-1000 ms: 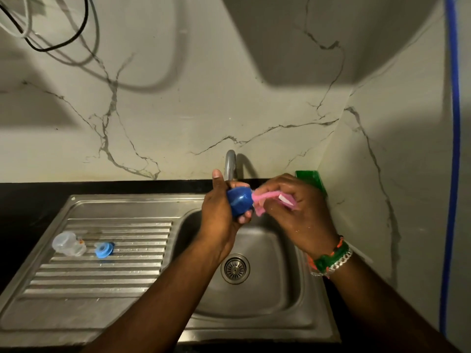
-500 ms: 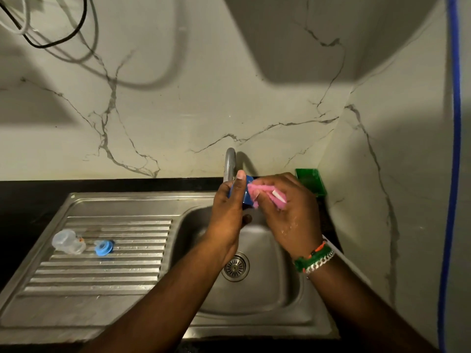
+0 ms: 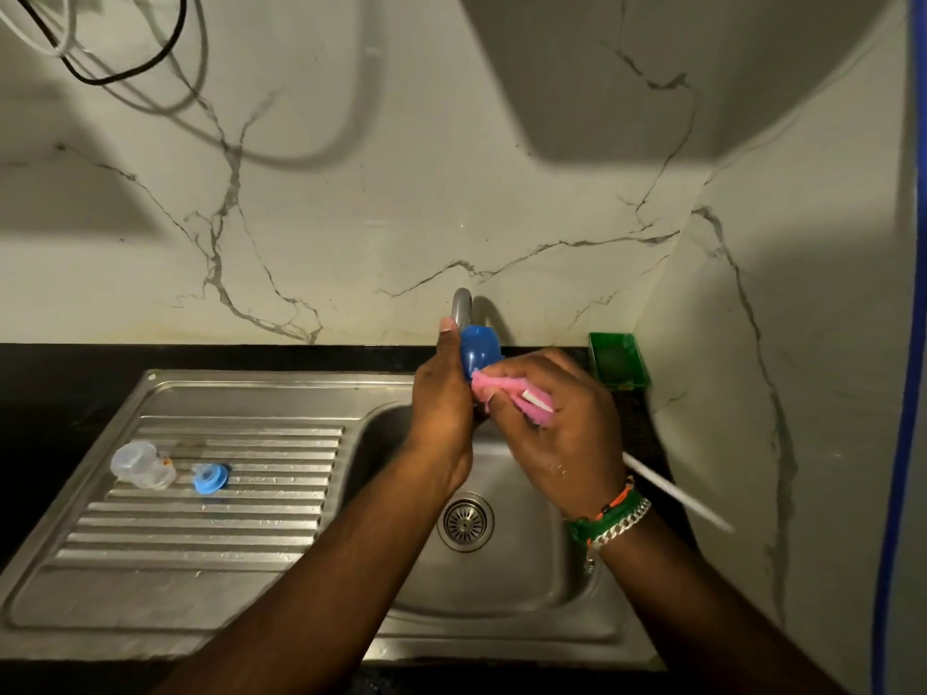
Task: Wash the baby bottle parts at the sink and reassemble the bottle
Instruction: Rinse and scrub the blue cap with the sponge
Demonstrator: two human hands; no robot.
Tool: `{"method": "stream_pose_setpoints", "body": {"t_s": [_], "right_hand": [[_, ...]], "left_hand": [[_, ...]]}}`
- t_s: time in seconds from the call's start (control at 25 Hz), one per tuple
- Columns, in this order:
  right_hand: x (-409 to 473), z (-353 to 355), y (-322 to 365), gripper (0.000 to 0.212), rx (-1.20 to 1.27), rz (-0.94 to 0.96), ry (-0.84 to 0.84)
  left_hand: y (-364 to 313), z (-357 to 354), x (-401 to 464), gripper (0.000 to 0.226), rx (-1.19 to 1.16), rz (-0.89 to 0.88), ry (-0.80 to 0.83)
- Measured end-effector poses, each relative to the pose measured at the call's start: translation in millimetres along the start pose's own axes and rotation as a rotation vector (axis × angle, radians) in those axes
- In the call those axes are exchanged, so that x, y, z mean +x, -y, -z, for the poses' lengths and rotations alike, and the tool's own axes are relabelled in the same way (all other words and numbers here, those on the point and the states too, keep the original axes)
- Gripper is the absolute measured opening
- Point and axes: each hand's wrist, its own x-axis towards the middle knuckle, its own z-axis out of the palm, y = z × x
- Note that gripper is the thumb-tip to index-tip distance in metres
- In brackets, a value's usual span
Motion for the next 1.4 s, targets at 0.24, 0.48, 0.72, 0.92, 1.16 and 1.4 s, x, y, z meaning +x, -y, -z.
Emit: {"method": "stream_pose_setpoints", "body": {"t_s": [0.24, 0.48, 0.72, 0.92, 1.16, 1.4], "right_hand": [[1, 2, -4, 0.017, -0.046, 0.014, 0.030], [15, 9, -12, 0.015, -0.090, -0.079, -0.039], [22, 15, -13, 0.013, -0.078, -0.115, -0.030], [21, 14, -19, 0.014, -0.061, -0.144, -0.006], [19, 16, -15, 0.011, -0.061, -0.055, -0.006], [19, 19, -15, 0.019, -0.016, 0.012, 0.089]], "left_hand": [[2, -6, 5, 0.064, -0.063, 0.061, -0.014], [10, -2, 2, 0.059, 0.116, -0.058, 0.129], [4, -4, 2, 0.050, 0.164, -0.139, 0.152], [0, -3, 4, 0.049, 0.149, -0.122, 0.137], [1, -6, 1, 0.055, 0.160, -0.098, 0.104], [2, -9, 12, 0.056, -0.043, 0.033, 0.041]]}}
